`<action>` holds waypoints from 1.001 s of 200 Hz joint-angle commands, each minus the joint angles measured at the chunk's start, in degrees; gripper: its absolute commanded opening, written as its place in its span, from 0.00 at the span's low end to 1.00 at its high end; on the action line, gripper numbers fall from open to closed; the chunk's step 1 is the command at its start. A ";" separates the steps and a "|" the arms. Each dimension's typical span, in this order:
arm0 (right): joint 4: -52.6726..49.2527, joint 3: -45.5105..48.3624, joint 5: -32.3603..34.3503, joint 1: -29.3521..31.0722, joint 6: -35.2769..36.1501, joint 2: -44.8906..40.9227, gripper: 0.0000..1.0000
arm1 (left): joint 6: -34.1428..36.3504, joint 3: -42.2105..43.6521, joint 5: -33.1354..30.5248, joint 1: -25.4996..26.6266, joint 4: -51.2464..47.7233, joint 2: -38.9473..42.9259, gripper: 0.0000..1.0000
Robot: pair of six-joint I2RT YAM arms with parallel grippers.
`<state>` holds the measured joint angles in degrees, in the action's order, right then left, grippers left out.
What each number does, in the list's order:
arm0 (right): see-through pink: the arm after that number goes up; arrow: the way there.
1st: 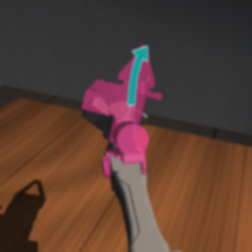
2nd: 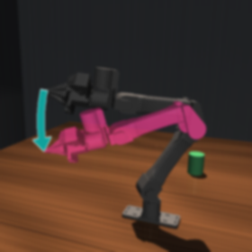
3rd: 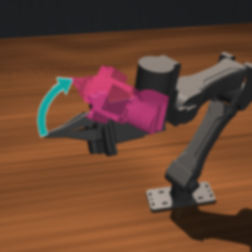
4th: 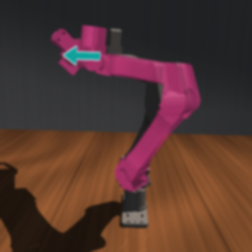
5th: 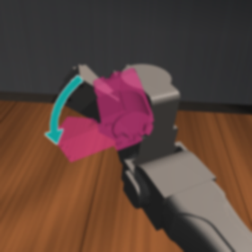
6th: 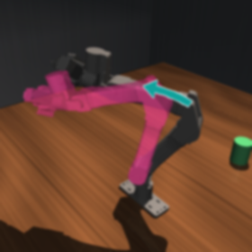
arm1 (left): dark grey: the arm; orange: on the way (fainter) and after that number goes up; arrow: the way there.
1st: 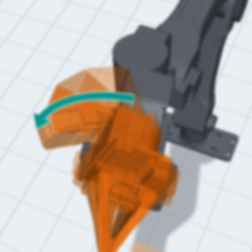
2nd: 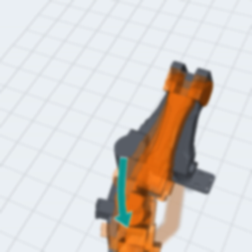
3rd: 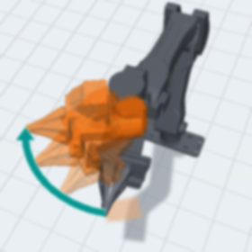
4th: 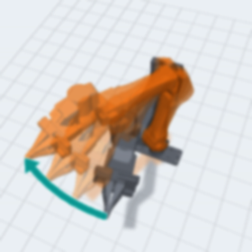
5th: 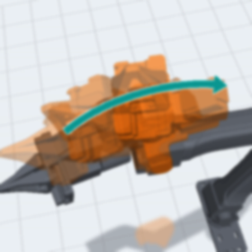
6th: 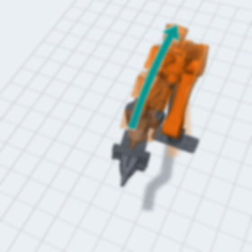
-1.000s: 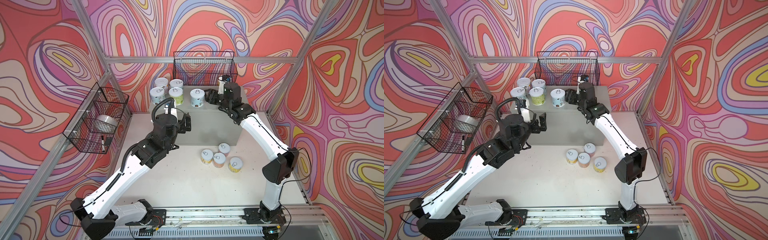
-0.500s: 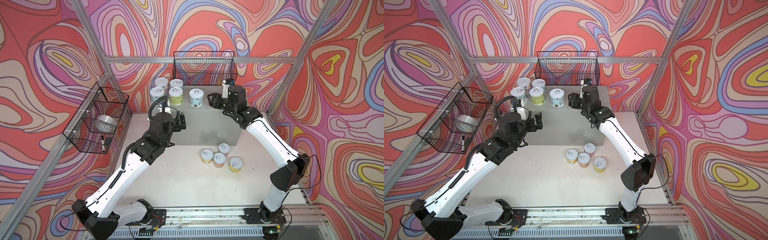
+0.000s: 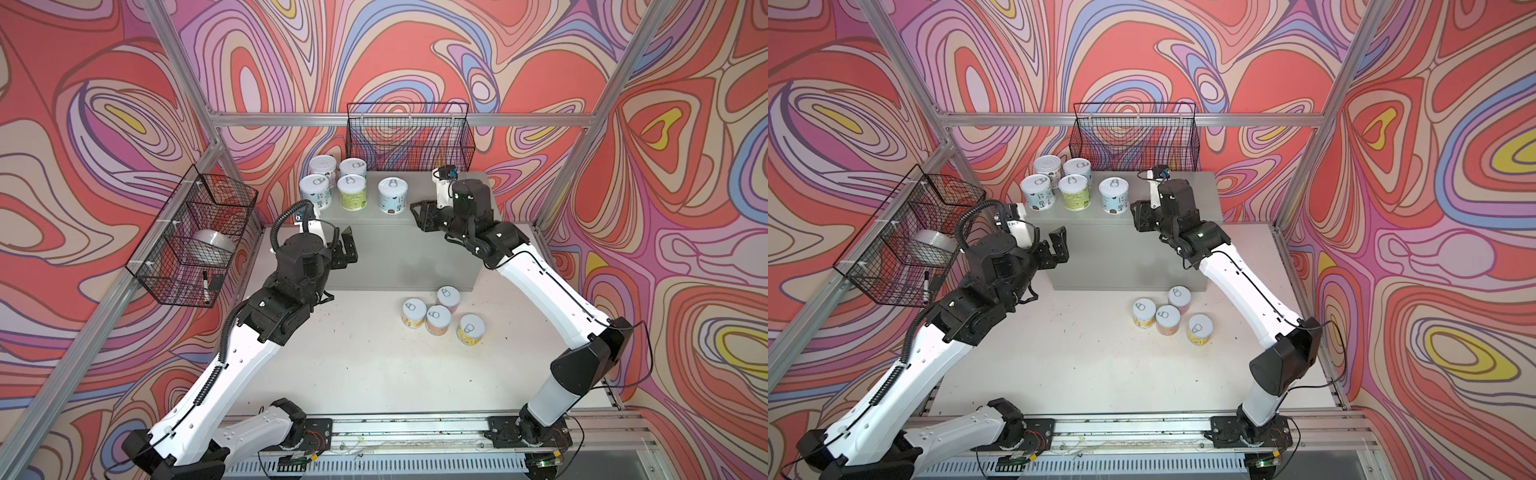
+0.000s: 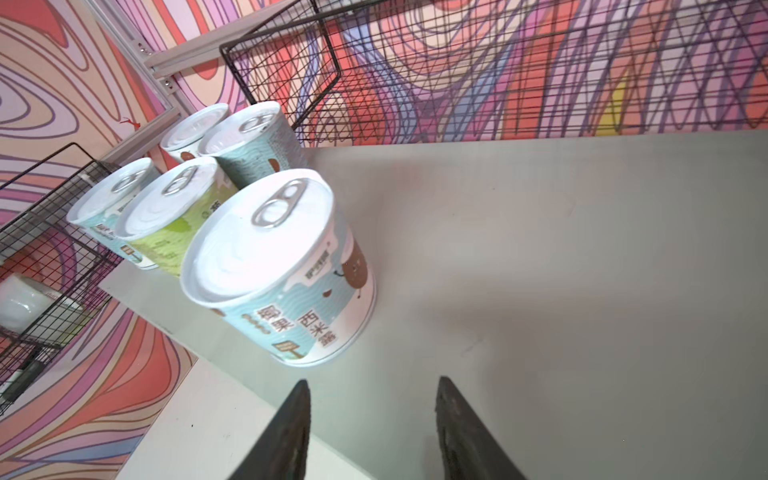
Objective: Place and organize the canned foods onto the counter
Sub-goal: 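Slide the light-blue can with the right gripper toward the grouped cans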
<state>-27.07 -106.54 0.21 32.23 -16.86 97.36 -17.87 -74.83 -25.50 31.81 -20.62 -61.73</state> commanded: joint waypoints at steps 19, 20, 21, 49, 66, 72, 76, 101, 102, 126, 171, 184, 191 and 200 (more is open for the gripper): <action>-0.66 -3.04 -1.91 2.37 1.66 2.74 0.50 | -0.19 1.06 -1.40 -0.49 -1.68 1.83 0.99; -0.68 -3.09 -1.98 2.43 1.66 2.83 0.50 | -0.17 1.07 -1.44 -0.51 -1.69 1.86 0.99; -0.69 -3.21 -2.02 2.42 1.66 2.92 0.50 | -0.16 1.12 -1.46 -0.52 -1.70 1.82 0.99; -1.21 -5.10 -1.64 3.54 1.57 5.52 0.52 | -0.02 1.77 -1.82 -0.83 -1.82 2.60 0.99; -0.91 -6.08 -0.46 3.63 0.71 6.64 0.54 | -0.15 2.35 -1.72 -1.09 -1.79 2.93 0.99; -0.68 -6.46 -0.15 3.64 0.68 7.01 0.54 | -0.15 2.42 -1.69 -1.22 -1.75 3.03 1.00; -0.48 -6.69 0.23 3.63 0.55 7.25 0.54 | -0.22 2.61 -1.67 -1.30 -1.74 3.11 1.00; -0.62 -10.19 0.41 3.65 0.82 9.93 0.54 | -0.33 3.00 -1.35 -1.67 -1.88 3.39 1.00; -0.71 -10.45 0.36 3.64 0.89 10.03 0.54 | -0.33 3.01 -1.33 -1.62 -1.88 3.42 1.00; -2.41 -15.29 -0.62 3.69 2.31 13.88 0.54 | -0.16 3.35 -1.16 -1.88 -1.88 3.73 1.00; -2.78 -19.62 1.78 3.63 1.69 18.52 0.54 | 0.28 4.07 -1.35 -2.42 -1.89 3.55 1.00; -2.31 -19.72 2.06 3.63 0.71 18.93 0.55 | 0.29 4.47 -1.00 -2.71 -1.62 3.48 1.00; -1.83 -19.43 2.35 3.66 0.21 19.17 0.55 | 0.25 4.58 -0.90 -2.85 -1.49 3.42 1.00; -1.29 -19.18 2.85 3.63 -0.53 19.28 0.56 | 0.21 4.67 -0.54 -3.07 -1.28 3.30 1.00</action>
<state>-27.49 -125.80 1.13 35.73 -15.27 114.67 -17.78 -70.83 -25.96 29.47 -21.28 -58.83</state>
